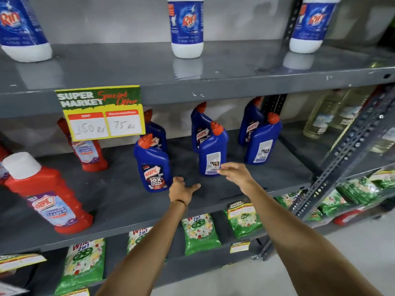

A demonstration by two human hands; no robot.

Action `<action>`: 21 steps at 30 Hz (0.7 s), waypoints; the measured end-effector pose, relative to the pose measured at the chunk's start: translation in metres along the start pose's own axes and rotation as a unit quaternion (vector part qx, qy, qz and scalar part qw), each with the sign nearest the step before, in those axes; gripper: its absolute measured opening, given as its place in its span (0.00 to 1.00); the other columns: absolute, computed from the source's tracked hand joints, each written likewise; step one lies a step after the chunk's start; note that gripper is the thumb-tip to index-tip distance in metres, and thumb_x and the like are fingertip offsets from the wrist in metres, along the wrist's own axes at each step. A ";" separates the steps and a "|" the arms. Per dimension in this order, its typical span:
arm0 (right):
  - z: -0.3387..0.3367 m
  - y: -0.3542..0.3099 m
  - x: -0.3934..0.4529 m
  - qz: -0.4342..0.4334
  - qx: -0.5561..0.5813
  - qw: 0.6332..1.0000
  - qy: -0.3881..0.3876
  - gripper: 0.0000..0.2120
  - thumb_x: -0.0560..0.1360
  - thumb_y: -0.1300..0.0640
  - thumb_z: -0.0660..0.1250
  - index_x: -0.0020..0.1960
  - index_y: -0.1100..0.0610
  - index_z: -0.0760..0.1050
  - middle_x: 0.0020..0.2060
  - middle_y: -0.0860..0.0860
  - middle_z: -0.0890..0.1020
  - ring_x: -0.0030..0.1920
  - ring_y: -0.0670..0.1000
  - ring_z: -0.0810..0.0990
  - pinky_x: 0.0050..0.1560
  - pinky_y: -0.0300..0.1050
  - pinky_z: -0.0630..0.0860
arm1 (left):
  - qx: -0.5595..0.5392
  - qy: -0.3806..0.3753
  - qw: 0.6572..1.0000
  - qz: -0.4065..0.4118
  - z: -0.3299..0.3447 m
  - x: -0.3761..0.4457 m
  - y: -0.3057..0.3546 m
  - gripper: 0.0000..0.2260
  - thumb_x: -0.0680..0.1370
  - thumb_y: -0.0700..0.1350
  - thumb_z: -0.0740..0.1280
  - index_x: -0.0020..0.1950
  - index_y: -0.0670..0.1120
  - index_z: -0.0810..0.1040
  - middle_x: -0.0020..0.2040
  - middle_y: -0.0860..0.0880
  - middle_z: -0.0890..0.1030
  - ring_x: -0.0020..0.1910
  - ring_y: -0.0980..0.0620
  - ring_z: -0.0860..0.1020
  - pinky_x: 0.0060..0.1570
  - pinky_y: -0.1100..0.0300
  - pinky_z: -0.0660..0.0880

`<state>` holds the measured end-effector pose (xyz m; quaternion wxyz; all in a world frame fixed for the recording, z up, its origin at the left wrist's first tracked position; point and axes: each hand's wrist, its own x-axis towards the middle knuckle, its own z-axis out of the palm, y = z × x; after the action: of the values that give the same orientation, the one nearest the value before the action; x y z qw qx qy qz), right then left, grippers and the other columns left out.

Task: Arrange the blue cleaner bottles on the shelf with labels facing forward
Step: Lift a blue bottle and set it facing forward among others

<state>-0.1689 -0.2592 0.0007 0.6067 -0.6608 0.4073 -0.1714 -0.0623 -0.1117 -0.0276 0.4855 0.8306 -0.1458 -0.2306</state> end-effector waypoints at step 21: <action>-0.030 -0.015 0.070 -0.106 -0.123 0.972 -0.169 0.21 0.68 0.66 0.72 0.59 0.63 0.74 0.58 0.61 0.81 0.57 0.58 0.80 0.60 0.54 0.77 | -0.009 -0.027 0.998 0.063 0.042 0.049 0.052 0.30 0.60 0.35 0.78 0.60 0.41 0.72 0.59 0.40 0.80 0.57 0.42 0.78 0.60 0.45 0.75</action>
<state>-0.1425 -0.3326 0.0024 0.5592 -0.7892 0.2443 -0.0691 -0.0432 -0.1911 -0.0119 0.5027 0.8087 -0.2088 -0.2230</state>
